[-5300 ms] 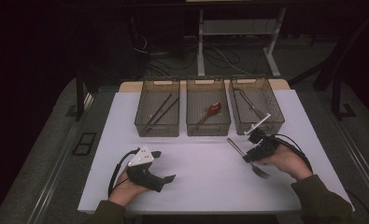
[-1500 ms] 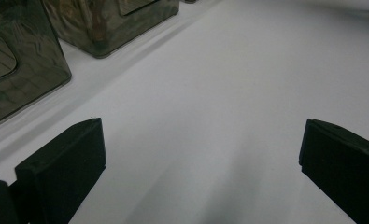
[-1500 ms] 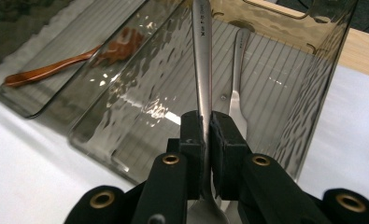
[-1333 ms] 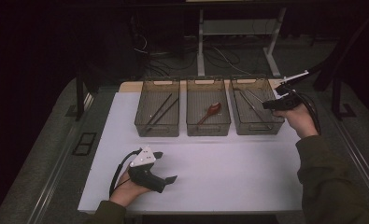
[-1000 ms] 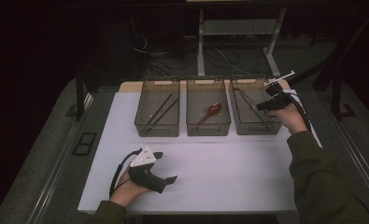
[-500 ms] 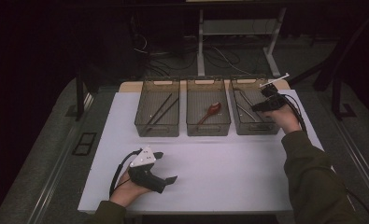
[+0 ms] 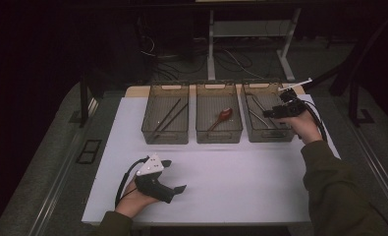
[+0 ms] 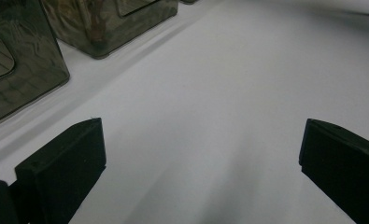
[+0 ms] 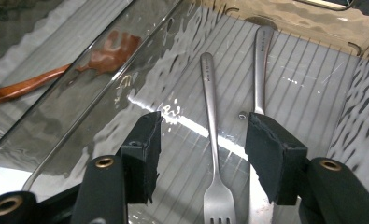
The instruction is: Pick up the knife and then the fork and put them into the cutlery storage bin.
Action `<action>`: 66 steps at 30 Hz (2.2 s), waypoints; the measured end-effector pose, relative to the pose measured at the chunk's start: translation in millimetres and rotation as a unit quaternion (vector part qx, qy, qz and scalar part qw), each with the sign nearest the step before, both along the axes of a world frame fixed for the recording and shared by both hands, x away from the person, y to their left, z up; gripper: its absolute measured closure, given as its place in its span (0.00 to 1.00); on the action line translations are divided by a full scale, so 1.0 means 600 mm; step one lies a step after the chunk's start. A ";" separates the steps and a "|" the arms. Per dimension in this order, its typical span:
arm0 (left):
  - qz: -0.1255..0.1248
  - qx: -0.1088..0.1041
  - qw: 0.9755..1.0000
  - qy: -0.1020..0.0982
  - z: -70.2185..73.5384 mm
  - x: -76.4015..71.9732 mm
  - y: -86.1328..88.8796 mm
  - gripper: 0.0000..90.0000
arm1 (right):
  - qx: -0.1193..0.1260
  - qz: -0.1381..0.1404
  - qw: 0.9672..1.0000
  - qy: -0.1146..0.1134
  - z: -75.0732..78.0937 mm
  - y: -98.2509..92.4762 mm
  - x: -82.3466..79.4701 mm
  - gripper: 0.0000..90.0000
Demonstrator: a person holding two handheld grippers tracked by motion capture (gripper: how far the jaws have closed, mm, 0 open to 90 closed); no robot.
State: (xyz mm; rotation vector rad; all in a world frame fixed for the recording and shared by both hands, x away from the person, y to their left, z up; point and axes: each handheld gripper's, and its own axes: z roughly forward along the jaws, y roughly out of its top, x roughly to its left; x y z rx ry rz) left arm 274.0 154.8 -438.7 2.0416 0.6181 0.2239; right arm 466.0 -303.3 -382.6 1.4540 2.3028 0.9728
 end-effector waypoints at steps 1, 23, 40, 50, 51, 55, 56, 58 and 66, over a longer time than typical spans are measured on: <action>0.000 0.001 1.000 0.001 0.000 0.000 0.000 0.00 | 0.000 0.002 1.000 -0.001 0.001 -0.001 -0.003 0.49; 0.008 -0.001 1.000 0.005 -0.001 0.004 0.004 0.00 | 0.058 0.031 0.996 -0.066 0.016 -0.009 -0.085 0.33; 0.009 -0.003 1.000 0.005 0.000 0.004 0.008 0.00 | 0.074 0.048 0.989 -0.116 0.008 -0.021 -0.179 0.23; 0.010 -0.003 1.000 0.005 0.001 0.002 0.013 0.00 | 0.071 0.057 0.987 -0.133 -0.006 -0.005 -0.223 0.20; 0.010 -0.003 1.000 0.004 0.001 0.002 0.013 0.00 | 0.071 0.060 0.987 -0.133 -0.007 -0.003 -0.227 0.20; 0.011 -0.002 1.000 0.003 0.003 0.001 0.016 0.00 | 0.071 0.071 0.986 -0.137 -0.012 0.003 -0.245 0.20; 0.011 -0.002 1.000 0.003 0.003 0.002 0.016 0.00 | 0.070 0.073 0.985 -0.137 -0.014 0.005 -0.250 0.20; 0.011 -0.002 1.000 0.002 0.003 0.002 0.016 0.00 | 0.065 0.079 0.985 -0.140 -0.020 0.007 -0.258 0.20; 0.012 -0.004 1.000 0.000 0.004 0.001 0.016 0.00 | 0.068 0.088 0.984 -0.136 -0.049 0.003 -0.285 0.20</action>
